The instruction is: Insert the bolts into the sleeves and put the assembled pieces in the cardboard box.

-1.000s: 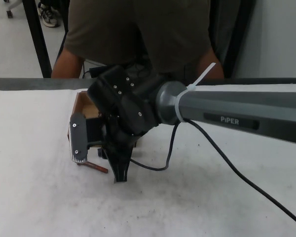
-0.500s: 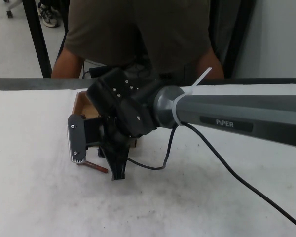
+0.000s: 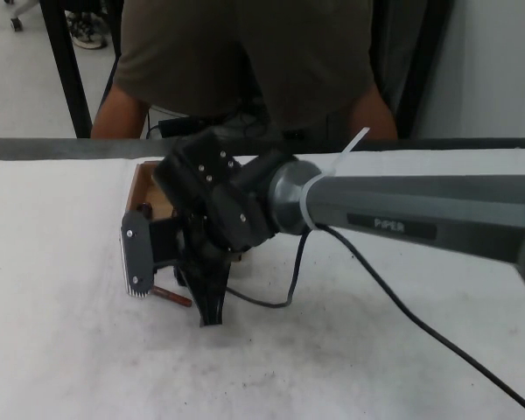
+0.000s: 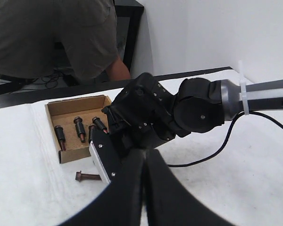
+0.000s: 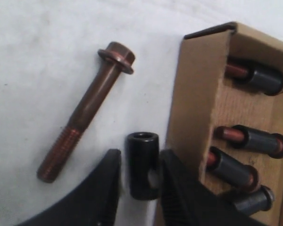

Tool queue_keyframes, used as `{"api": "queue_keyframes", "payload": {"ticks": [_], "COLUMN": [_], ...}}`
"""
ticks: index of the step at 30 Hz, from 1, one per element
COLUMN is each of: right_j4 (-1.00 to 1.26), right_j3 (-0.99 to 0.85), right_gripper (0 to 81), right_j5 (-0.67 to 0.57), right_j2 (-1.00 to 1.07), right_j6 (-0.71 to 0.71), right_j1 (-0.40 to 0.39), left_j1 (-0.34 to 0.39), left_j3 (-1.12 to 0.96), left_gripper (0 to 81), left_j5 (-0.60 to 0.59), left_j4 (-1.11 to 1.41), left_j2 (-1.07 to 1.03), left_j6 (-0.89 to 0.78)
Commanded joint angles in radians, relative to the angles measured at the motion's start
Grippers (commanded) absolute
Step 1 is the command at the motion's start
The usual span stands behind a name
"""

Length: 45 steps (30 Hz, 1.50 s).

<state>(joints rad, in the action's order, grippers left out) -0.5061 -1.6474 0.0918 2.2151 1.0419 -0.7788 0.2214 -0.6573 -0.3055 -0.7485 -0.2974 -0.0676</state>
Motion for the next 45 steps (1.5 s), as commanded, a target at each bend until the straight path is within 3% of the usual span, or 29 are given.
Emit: {"api": "queue_keyframes", "payload": {"ticks": [1,18,23,30,35,39,45], "right_j4": [0.013,0.021,-0.014,-0.037,-0.103,-0.148,-0.235], "right_j3": [-0.009,-0.009,-0.009,-0.009,-0.009,-0.031,-0.119], "right_gripper": [27.9,27.2,18.5,16.8,0.1,0.0,0.0], "right_j5": [0.000,0.000,-0.009,-0.023,-0.002,0.038,0.036], "right_j2": [0.015,0.038,0.038,0.038,0.038,0.031,-0.001], "right_j6": [0.016,0.036,0.036,0.036,0.036,0.027,-0.098], "right_j1": [-0.001,0.016,0.019,0.026,0.024,0.002,-0.040], "left_j1": [-0.003,-0.003,-0.003,-0.003,-0.003,-0.003,-0.003], "left_j3": [-0.001,-0.001,-0.001,-0.001,-0.001,-0.001,-0.001], "left_gripper": [0.8,0.8,0.8,0.8,0.8,0.8,0.8], "left_j5": [0.012,0.012,0.027,0.028,0.028,0.028,0.028], "left_j4": [0.004,0.004,0.004,0.004,-0.020,-0.034,-0.034], "left_j2": [0.005,0.005,0.005,0.005,0.005,0.005,0.005], "left_j6": [0.023,0.023,0.023,0.023,0.023,0.023,0.023]}}
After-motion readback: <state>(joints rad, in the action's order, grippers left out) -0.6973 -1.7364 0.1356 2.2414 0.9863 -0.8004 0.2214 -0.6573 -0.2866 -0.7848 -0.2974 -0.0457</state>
